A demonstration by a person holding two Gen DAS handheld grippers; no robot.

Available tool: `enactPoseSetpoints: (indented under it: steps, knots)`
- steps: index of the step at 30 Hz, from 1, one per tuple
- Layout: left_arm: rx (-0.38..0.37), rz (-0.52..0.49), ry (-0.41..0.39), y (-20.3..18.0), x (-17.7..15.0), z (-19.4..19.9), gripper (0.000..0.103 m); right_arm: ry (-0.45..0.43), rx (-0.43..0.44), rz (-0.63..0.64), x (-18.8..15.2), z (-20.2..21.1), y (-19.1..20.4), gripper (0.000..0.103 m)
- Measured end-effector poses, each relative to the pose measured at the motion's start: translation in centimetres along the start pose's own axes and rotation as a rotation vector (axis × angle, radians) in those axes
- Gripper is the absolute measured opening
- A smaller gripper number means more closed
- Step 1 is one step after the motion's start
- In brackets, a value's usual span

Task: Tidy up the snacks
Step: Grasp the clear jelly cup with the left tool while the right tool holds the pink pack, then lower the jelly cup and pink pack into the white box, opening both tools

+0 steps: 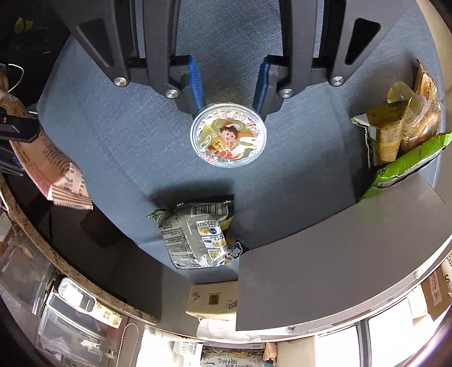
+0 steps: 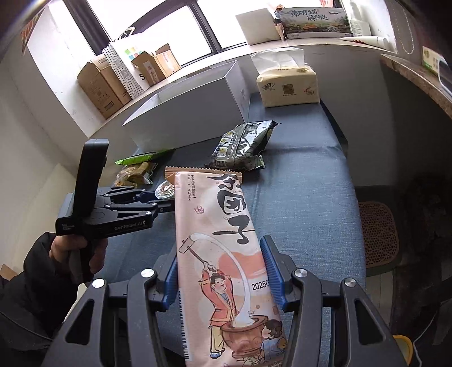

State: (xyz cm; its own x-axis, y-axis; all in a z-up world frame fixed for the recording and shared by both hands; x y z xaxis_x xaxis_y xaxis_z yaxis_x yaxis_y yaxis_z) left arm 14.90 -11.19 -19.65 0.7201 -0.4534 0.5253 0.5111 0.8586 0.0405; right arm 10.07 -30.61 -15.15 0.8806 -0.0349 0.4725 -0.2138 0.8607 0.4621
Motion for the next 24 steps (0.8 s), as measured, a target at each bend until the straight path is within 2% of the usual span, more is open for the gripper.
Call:
enactPoseSetpoints:
  steps: [4,13,18,24]
  knots:
    - [-0.003,0.040,-0.061,0.8,-0.2,3.1,0.035,0.001,0.013,-0.003,0.1,-0.2,0.2,0.056]
    - [0.104,0.104,-0.198,5.2,0.7,11.1,0.035,-0.005,0.067,0.045,2.8,-1.4,3.3,0.056]
    - [0.169,0.159,-0.250,9.2,2.5,14.3,0.035,-0.051,0.107,0.126,7.4,-2.4,7.6,0.056]
    - [0.237,0.192,-0.281,14.4,6.3,16.6,0.035,-0.125,0.084,0.138,15.3,-4.3,12.2,0.056]
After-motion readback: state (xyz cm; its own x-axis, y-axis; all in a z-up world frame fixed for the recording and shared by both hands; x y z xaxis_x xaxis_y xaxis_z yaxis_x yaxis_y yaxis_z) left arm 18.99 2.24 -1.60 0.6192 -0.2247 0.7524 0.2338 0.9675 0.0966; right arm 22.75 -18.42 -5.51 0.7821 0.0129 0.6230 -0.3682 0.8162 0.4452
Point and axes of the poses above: each gripper's, at about its wrist camera, not at the fingertips, and z roughly against the way its jaws point, y to its left, x to its top, the point moved 6 cm from there along -z, roughly the way its jaws point, and after that the axes turned 14 degrees about -z, right-handed, at the moved point
